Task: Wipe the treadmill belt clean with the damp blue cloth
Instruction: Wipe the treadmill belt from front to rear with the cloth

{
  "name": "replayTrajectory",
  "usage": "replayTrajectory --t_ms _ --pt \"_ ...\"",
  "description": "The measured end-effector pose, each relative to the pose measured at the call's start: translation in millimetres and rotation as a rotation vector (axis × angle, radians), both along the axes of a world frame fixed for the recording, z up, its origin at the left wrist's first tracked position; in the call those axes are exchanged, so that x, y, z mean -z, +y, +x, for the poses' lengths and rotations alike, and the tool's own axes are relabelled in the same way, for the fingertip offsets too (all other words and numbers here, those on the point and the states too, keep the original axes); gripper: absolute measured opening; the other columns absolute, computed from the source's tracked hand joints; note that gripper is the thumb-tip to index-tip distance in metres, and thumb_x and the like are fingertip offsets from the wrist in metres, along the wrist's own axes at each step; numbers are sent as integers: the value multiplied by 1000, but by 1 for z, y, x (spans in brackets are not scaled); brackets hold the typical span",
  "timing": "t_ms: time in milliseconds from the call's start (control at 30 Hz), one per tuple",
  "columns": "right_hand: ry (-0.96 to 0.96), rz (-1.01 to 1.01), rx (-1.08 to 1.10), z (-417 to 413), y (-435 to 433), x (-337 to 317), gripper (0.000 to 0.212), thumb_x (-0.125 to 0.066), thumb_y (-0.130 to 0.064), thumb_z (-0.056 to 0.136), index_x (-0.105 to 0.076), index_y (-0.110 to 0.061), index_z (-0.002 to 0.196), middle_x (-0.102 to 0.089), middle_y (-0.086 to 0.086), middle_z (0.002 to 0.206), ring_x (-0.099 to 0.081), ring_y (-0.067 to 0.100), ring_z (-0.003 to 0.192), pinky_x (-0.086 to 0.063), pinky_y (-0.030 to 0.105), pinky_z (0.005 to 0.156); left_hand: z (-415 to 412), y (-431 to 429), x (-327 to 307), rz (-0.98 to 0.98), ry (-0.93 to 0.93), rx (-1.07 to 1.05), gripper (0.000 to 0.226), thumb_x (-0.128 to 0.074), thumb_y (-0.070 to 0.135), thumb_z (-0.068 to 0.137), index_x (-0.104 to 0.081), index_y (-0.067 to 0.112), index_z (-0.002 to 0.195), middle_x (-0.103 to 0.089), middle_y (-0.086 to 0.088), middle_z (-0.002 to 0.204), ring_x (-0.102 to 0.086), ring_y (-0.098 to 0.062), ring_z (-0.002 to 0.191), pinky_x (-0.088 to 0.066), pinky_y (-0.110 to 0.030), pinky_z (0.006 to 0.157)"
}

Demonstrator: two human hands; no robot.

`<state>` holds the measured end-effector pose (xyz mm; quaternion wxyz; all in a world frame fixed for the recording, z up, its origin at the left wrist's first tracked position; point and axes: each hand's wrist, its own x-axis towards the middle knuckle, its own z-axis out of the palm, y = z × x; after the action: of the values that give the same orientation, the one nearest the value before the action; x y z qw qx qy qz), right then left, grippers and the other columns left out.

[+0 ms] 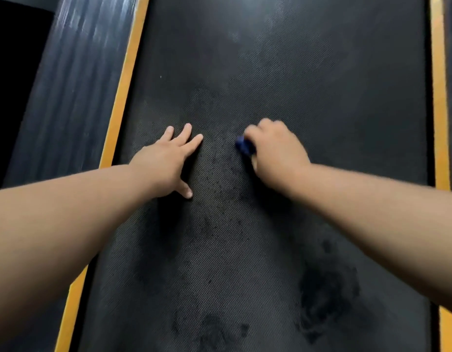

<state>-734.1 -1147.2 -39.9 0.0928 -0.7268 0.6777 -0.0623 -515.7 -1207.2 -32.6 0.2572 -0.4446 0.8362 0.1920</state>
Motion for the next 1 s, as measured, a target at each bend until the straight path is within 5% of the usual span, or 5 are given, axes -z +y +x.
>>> replayTrajectory --t_ms 200,400,633,867,1000 --pt "-87 98 -266 5 64 -2 32 -36 -29 77 -62 -19 93 -57 8 90 -53 31 77 -51 41 61 -1 -2 -1 8 10 6 129 -83 54 57 5 36 150 15 10 158 6 -26 146 -35 -55 106" --pt "28 -30 162 -2 -39 3 25 -48 -31 94 -61 -18 111 -48 12 116 -44 34 107 -42 37 80 -1 -2 3 -17 -3 23 129 -82 55 57 5 34 150 14 9 158 5 -26 146 -34 -50 108" --pt "-143 123 -230 19 76 -6 15 -65 -24 78 -66 -20 93 -56 8 89 -51 30 77 -52 41 61 -1 -2 1 16 10 -16 131 -84 53 56 5 36 150 16 11 158 8 -25 146 -33 -59 105" --pt "-60 -26 143 18 -44 9 19 -50 -31 93 -67 -25 101 -49 9 112 -44 32 105 -44 37 83 -2 -1 7 -4 5 5 131 -85 50 55 3 34 151 13 7 159 4 -29 146 -28 -50 112" --pt "-166 41 -126 41 52 8 12 -60 -24 82 -67 -22 91 -53 9 95 -49 31 84 -51 41 66 0 0 3 31 0 -34 132 -86 49 56 5 36 150 17 12 157 9 -24 146 -31 -58 107"
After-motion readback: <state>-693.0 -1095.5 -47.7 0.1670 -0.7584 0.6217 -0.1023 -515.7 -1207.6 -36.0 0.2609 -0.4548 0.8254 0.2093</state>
